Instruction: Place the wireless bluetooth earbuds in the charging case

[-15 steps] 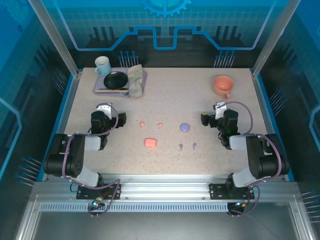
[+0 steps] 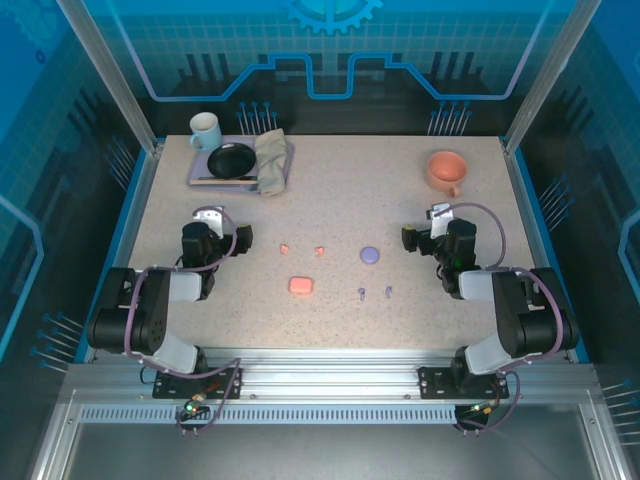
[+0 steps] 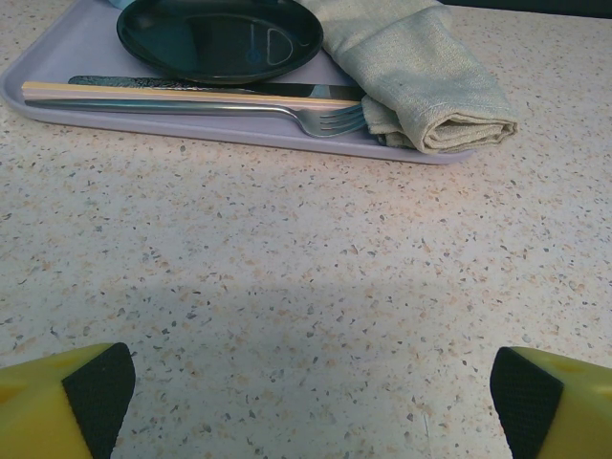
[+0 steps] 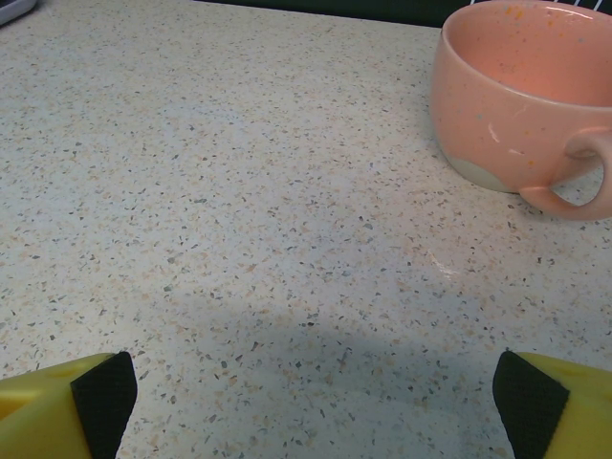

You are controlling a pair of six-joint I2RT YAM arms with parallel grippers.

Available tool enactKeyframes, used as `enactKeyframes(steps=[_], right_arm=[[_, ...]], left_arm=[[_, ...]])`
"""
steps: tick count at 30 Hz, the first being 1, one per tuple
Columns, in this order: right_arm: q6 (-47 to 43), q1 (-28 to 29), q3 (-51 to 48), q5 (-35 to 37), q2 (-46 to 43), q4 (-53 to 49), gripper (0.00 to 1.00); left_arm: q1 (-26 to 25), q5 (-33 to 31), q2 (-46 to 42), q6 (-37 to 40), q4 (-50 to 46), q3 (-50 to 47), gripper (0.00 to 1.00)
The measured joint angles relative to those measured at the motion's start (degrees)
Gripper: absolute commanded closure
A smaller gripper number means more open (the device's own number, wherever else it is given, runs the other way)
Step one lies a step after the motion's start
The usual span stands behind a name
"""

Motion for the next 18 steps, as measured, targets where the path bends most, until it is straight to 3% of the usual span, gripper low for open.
enactKeyframes(steps=[11, 15, 18], right_arm=[[0.52, -0.35, 0.26, 1.18, -0.44, -1.38, 0.00], [3.82, -0.37, 8.46, 5.55, -5.60, -18.80, 0.00], [11.34, -0.44, 17.73, 6.21, -12.24, -30.67, 0.00]], left_arm=[[0.00, -0.07, -0.02, 0.00, -0.07, 0.04, 0.01], [-0.07, -2.82, -3.17, -1.22, -9.66, 3.37, 0.01], [-0.07, -4.83, -7.17, -4.09, -20.37, 10.47, 0.01]])
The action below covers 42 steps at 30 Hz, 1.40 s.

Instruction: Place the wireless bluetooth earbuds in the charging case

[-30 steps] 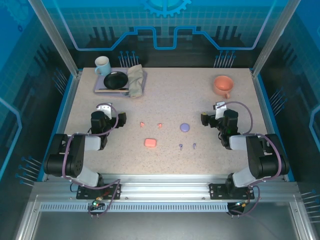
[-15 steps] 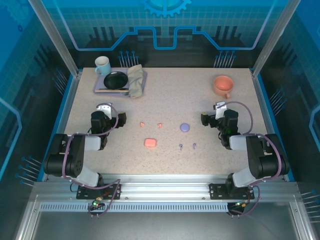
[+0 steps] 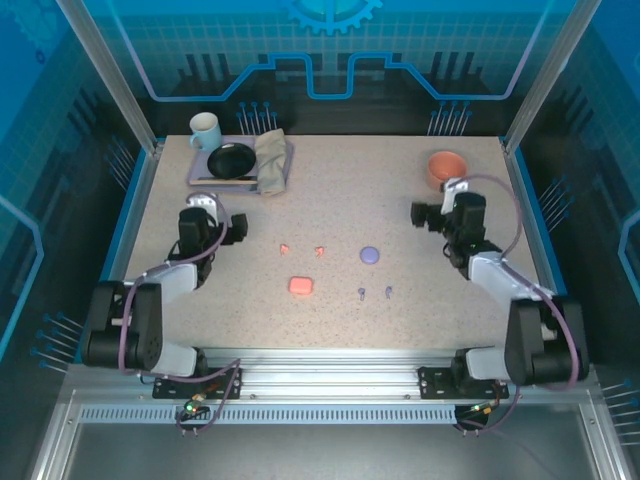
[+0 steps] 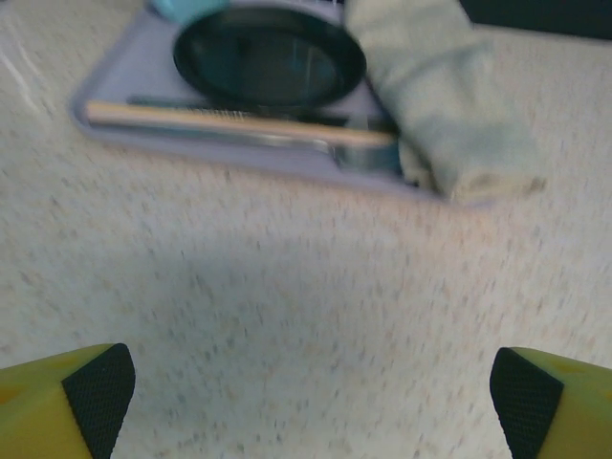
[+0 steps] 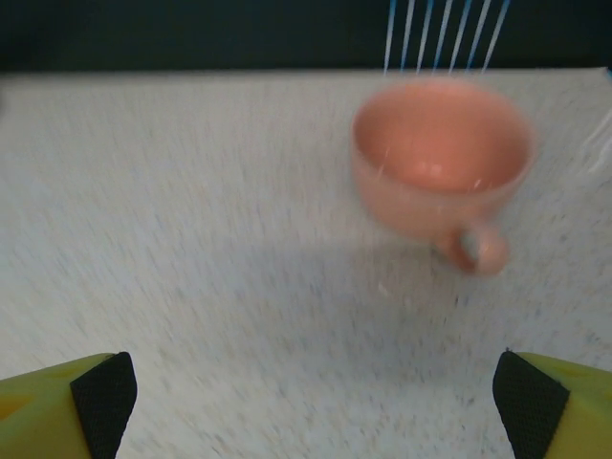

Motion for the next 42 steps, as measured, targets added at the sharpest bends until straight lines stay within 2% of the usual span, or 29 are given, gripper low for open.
enactKeyframes(steps=[3, 7, 10, 14, 17, 20, 27, 33, 42], right_arm=[[9.29, -2.16, 9.77, -2.32, -4.94, -11.39, 0.00], [15.15, -2.64, 19.67, -5.35, -5.46, -25.18, 0.03], [17.27, 2.89, 22.67, -6.56, -5.46, -34.91, 0.08], [21.24, 15.30, 23.21, -6.16, -5.44, -44.68, 0.11], [24.15, 23.23, 23.06, -4.15, -5.14, -48.78, 0.11], [24.87, 27.67, 22.82, -2.12, -3.06, -51.23, 0.11], [16.61, 28.41, 23.43, -0.07, 10.36, -55.01, 0.13], [7.78, 28.30, 28.15, -0.31, 23.34, -57.42, 0.16], [3.41, 24.85, 33.18, -2.99, 30.36, -57.42, 0.18]], left_arm=[[-0.39, -0.42, -4.33, -4.72, -8.66, 6.36, 0.01], [-1.40, 0.33, -8.87, -14.12, -21.16, 11.98, 0.01], [-1.66, 2.23, -11.13, -21.51, -29.94, 13.73, 0.01], [-2.38, 5.57, -13.70, -29.97, -39.36, 13.77, 0.01], [-3.67, 8.41, -15.52, -34.05, -43.19, 13.35, 0.01], [-5.64, 11.10, -17.18, -36.70, -45.38, 12.74, 0.01], [-10.32, 14.16, -16.39, -37.99, -47.45, 12.76, 0.01], [-13.55, 14.88, -11.41, -38.01, -47.69, 14.05, 0.01], [-18.16, 14.91, -3.45, -37.99, -47.65, 22.14, 0.01]])
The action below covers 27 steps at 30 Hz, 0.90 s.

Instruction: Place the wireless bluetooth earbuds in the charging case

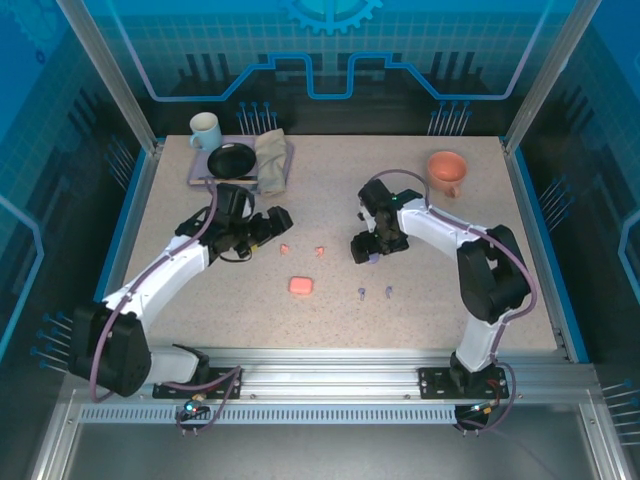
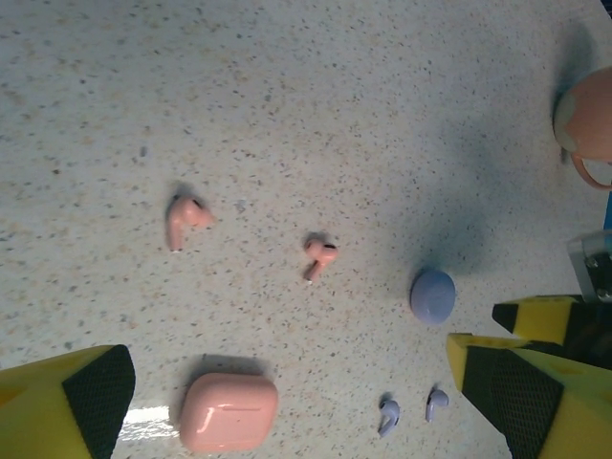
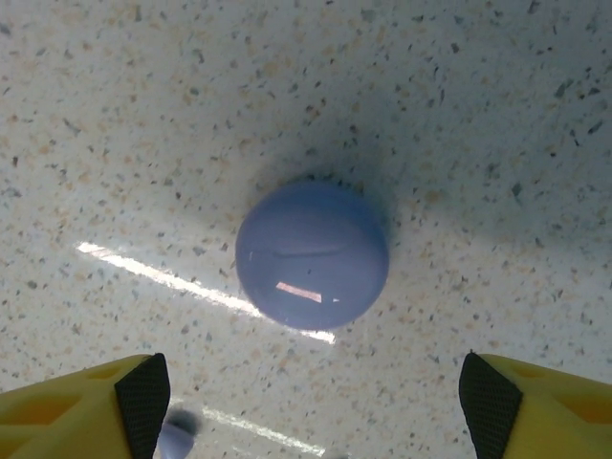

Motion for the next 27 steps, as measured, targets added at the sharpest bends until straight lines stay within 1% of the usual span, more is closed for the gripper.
enactKeyframes(steps=[7, 15, 27], right_arm=[[-1.03, -0.68, 1.73, -0.92, 4.59, 0.13, 0.22], [-0.55, -0.63, 4.90, -1.09, 7.91, 0.02, 0.26], [1.55, 1.27, 7.76, 3.19, 11.10, -2.62, 0.27]], left_arm=[[-2.21, -0.02, 4.46, -0.02, -0.02, 3.10, 0.01], [-4.81, -0.07, 6.88, -0.04, 0.00, 6.43, 0.01], [-6.67, -0.11, 8.26, -0.24, -0.02, 8.63, 0.01]])
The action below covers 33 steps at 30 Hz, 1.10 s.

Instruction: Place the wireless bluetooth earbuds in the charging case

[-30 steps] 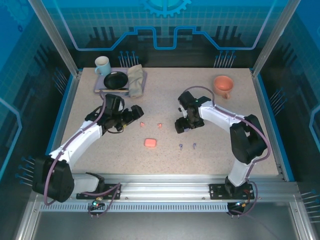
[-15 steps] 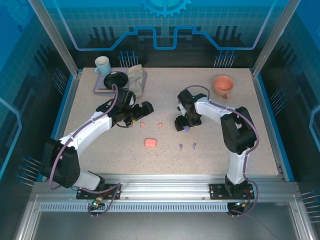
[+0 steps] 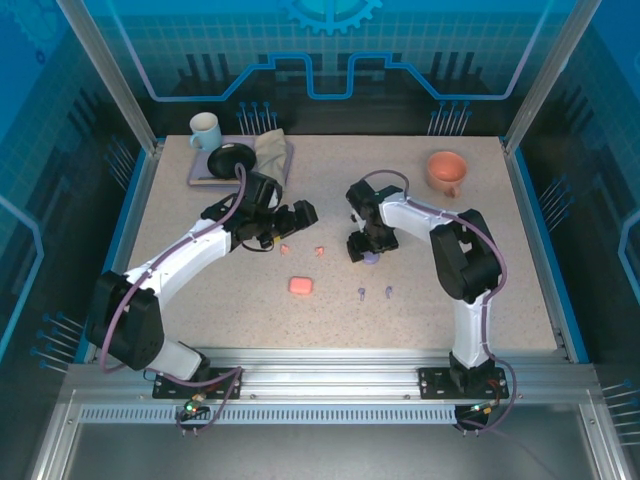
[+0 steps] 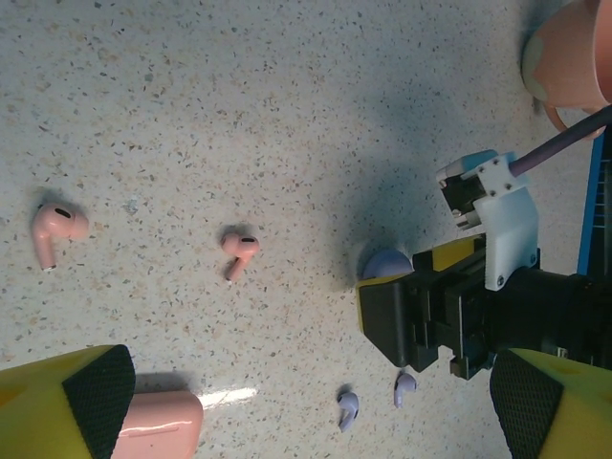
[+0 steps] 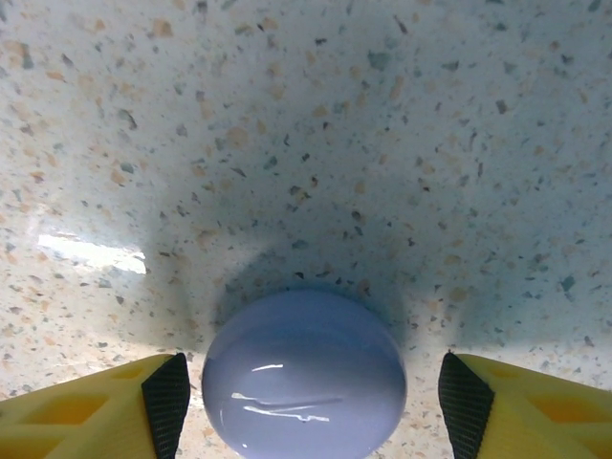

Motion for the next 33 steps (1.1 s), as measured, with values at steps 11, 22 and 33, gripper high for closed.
enactKeyframes(steps=[11, 22, 33], right_arm=[[1.57, 0.00, 0.00, -0.15, 0.22, -0.39, 0.32], [1.97, 0.02, 1.01, -0.31, 2.08, -1.14, 0.35], [2.27, 0.44, 1.92, -0.26, 2.69, -1.92, 0.40]], left_arm=[[-0.22, -0.02, 0.02, 0.02, 0.00, 0.15, 0.01], [-0.26, 0.00, 0.33, 0.02, 0.00, 0.15, 0.01], [-0.26, 0.00, 0.59, 0.02, 0.00, 0.17, 0.01]])
